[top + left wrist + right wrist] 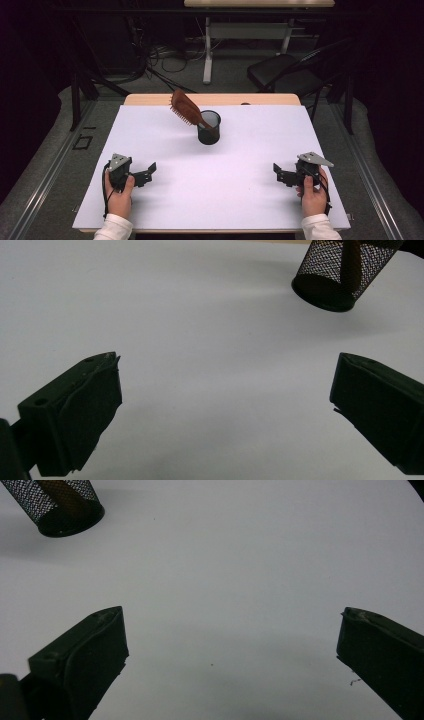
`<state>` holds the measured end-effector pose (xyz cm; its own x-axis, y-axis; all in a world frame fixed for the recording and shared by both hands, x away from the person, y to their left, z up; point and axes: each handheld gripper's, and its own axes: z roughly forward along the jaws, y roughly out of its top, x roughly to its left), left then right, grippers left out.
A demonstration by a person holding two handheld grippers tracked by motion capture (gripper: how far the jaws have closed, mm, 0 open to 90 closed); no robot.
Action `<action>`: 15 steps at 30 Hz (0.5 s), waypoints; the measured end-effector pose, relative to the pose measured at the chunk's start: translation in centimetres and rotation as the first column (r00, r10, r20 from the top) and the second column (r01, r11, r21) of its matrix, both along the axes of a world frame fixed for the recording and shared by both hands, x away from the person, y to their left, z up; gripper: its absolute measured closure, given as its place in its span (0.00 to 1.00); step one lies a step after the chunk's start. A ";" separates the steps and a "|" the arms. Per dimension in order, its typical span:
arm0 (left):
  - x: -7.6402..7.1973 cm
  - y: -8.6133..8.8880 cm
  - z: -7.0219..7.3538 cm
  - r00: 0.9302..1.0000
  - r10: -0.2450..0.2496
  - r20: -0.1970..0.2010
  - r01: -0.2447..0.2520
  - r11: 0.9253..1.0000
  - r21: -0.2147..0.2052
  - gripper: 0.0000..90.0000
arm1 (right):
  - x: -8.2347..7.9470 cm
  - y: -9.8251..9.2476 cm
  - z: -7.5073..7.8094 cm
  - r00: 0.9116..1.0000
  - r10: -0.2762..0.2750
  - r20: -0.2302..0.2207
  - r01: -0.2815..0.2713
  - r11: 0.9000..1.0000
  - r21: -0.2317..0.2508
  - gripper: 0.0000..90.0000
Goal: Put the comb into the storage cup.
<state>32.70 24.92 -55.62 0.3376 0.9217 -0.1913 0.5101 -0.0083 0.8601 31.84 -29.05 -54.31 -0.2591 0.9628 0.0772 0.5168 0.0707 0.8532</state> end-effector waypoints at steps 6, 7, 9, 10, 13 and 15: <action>-0.1 -0.1 -0.1 1.000 -0.005 -0.007 0.005 1.000 0.005 0.00 | 0.1 -0.1 -0.2 1.000 -0.001 -0.009 0.001 1.000 0.005 0.00; -0.1 -0.1 -0.1 1.000 -0.006 -0.008 0.006 1.000 0.006 0.00 | 0.1 -0.1 -0.2 1.000 -0.003 -0.011 0.003 1.000 0.007 0.00; -0.1 -0.1 -0.1 1.000 -0.006 -0.008 0.006 1.000 0.004 0.00 | 0.1 -0.1 -0.3 1.000 -0.004 -0.008 0.004 1.000 0.014 0.00; -0.1 -0.1 -0.1 1.000 -0.006 -0.008 0.006 1.000 0.004 0.00 | 0.1 -0.1 -0.3 1.000 -0.002 -0.011 0.002 1.000 0.012 0.00; -0.1 -0.1 -0.2 1.000 -0.007 -0.010 0.007 1.000 0.005 0.00 | 0.1 -0.1 -0.3 1.000 -0.002 -0.011 0.003 1.000 0.013 0.00; -0.1 -0.2 -0.2 1.000 -0.009 -0.010 0.009 1.000 0.003 0.00 | 0.1 -0.1 -0.3 1.000 -0.003 -0.010 0.003 1.000 0.013 0.00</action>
